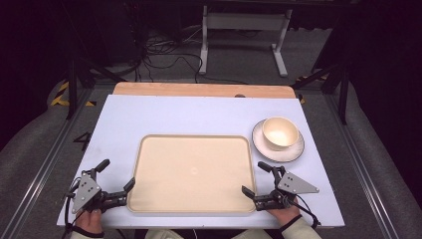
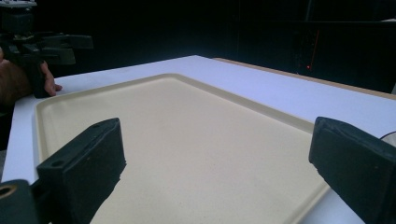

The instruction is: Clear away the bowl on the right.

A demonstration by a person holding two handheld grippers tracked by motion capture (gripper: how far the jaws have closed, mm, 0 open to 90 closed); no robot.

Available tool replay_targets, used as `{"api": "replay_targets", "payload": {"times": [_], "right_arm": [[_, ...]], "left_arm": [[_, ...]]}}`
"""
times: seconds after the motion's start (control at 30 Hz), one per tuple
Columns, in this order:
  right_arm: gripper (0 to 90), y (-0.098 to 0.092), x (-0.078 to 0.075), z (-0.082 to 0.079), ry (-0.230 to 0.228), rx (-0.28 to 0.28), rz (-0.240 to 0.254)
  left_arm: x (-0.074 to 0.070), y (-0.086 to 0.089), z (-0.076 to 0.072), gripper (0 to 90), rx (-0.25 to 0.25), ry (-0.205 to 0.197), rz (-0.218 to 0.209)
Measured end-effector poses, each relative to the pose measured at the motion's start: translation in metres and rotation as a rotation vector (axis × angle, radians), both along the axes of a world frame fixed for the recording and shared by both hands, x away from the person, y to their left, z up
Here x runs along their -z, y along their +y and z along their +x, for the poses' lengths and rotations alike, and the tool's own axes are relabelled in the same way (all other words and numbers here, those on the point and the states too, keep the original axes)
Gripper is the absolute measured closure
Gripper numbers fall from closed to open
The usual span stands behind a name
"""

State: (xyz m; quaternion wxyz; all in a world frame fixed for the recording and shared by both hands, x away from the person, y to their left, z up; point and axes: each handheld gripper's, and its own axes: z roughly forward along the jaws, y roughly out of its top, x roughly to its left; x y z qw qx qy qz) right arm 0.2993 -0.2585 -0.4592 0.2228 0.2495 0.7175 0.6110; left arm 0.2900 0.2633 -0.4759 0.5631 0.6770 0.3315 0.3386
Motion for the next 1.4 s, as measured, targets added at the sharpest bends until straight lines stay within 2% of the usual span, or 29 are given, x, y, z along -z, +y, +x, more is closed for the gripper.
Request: {"api": "replay_targets", "payload": {"times": [0.4,0.63,0.77,1.13,1.3,1.4], "right_arm": [[4.5,0.003,-0.022,0.000,-0.026,-0.012,0.008],[4.7,0.003,-0.033,0.002,-0.017,-0.013,0.031],[5.4,0.004,-0.041,0.004,-0.006,-0.012,0.026],[6.8,0.004,-0.055,0.009,-0.011,-0.012,0.053],[7.2,0.004,-0.062,0.011,-0.031,-0.012,0.069],[6.8,0.002,-0.065,0.013,-0.051,0.018,0.088]], "left_arm": [[0.000,0.000,0.000,0.3,0.001,0.002,0.001],[0.000,0.000,0.000,0.3,0.001,0.002,0.001],[0.000,0.000,0.000,0.3,0.001,0.001,0.001],[0.000,0.000,0.000,0.3,0.001,0.002,0.001],[0.000,0.000,0.000,0.3,0.001,0.001,0.001],[0.000,0.000,0.000,0.3,0.001,0.002,0.001]]}}
